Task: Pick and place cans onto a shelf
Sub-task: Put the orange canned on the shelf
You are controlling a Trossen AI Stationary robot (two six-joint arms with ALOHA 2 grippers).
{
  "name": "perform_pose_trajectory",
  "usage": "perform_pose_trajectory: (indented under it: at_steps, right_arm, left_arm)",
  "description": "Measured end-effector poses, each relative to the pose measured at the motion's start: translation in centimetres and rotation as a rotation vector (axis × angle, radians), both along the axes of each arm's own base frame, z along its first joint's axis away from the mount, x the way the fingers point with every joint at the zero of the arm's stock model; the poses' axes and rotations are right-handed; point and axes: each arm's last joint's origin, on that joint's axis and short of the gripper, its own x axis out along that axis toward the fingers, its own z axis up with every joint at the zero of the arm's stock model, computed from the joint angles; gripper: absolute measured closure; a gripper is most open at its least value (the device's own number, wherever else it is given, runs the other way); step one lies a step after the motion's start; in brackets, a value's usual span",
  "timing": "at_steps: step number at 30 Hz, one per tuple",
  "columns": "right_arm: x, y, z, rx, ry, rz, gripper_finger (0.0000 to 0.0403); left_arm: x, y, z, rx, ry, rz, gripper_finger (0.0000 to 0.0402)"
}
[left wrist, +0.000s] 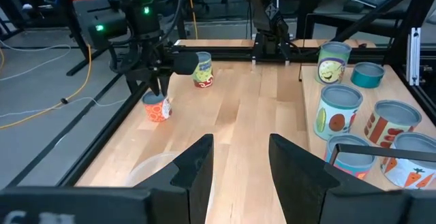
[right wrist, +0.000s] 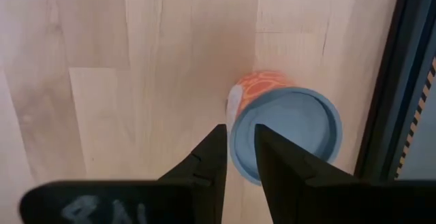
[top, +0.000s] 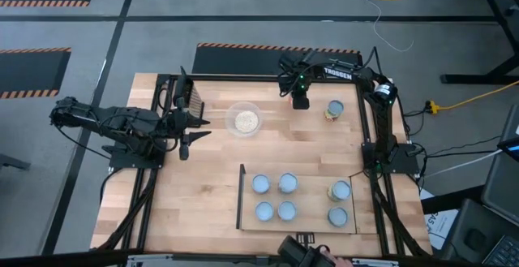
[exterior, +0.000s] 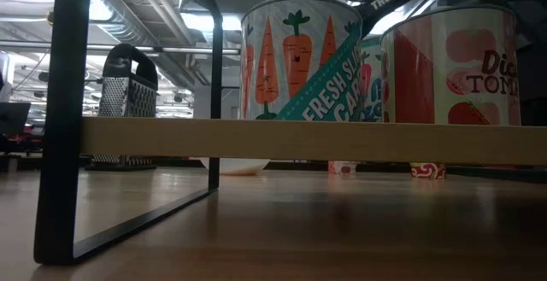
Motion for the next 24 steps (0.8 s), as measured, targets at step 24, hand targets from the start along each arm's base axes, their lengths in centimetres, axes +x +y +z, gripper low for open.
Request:
perform_pose_trajectory:
  at_steps: [24]
  right_arm:
    - [0.5,-0.3,-2.0,0.026,0.035,-0.001,0.0322]
  left_arm:
    - [0.0,0.0,0.0,0.000,0.000,0.000,0.0266]
